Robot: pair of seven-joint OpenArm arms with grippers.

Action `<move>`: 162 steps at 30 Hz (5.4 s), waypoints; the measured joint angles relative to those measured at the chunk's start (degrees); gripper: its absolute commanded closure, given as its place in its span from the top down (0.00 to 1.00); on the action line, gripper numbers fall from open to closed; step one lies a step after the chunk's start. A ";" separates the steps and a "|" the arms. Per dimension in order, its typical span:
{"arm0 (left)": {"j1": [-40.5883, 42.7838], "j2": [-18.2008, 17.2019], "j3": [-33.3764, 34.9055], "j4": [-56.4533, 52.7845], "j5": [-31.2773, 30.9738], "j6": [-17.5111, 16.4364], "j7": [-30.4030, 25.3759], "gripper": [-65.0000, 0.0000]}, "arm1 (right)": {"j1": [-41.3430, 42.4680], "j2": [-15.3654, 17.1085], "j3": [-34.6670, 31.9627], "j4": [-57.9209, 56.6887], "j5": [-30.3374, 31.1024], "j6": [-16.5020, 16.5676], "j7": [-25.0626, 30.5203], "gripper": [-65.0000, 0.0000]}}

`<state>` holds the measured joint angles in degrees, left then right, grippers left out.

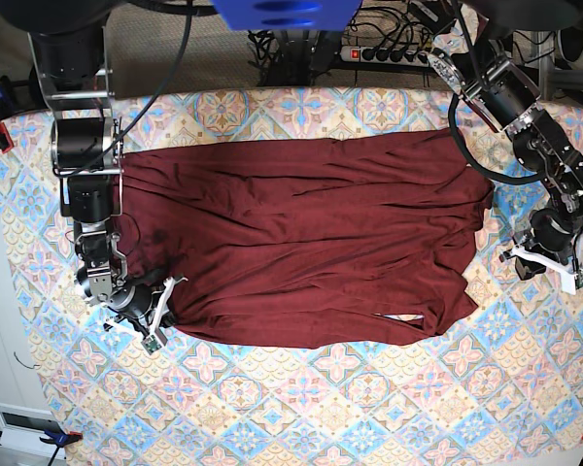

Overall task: Layout the t-shirt on the table in an organized manner, then fold the t-shirt properly
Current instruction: 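Grasp the shirt edges with both grippers and pull them outward, then smooth the shirt body with both grippers toward its hem, then drag the shirt edge with the left gripper along the table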

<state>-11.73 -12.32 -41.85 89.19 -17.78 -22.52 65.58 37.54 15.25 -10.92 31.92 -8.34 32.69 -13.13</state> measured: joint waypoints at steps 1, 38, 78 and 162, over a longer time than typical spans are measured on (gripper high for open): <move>0.02 0.35 -0.02 0.00 0.00 0.00 0.00 0.24 | -0.09 -0.26 0.61 -0.04 -0.02 -2.08 -0.22 0.02; -6.62 1.42 4.02 -18.64 0.44 0.15 -0.33 0.63 | -21.46 0.17 3.74 32.72 -18.53 -12.87 -0.55 0.43; -13.27 -6.12 25.16 -41.68 -0.24 6.45 -28.94 0.00 | -27.39 0.11 3.41 41.68 -18.47 -12.83 -0.46 0.43; -14.21 -9.60 19.61 -39.54 -0.39 15.21 -24.26 0.46 | -30.58 -0.02 3.28 42.03 -18.32 -12.41 -4.76 0.43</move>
<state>-25.93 -21.91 -22.24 49.65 -18.17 -7.31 41.32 6.96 15.22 -7.64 73.95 -26.65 20.27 -17.89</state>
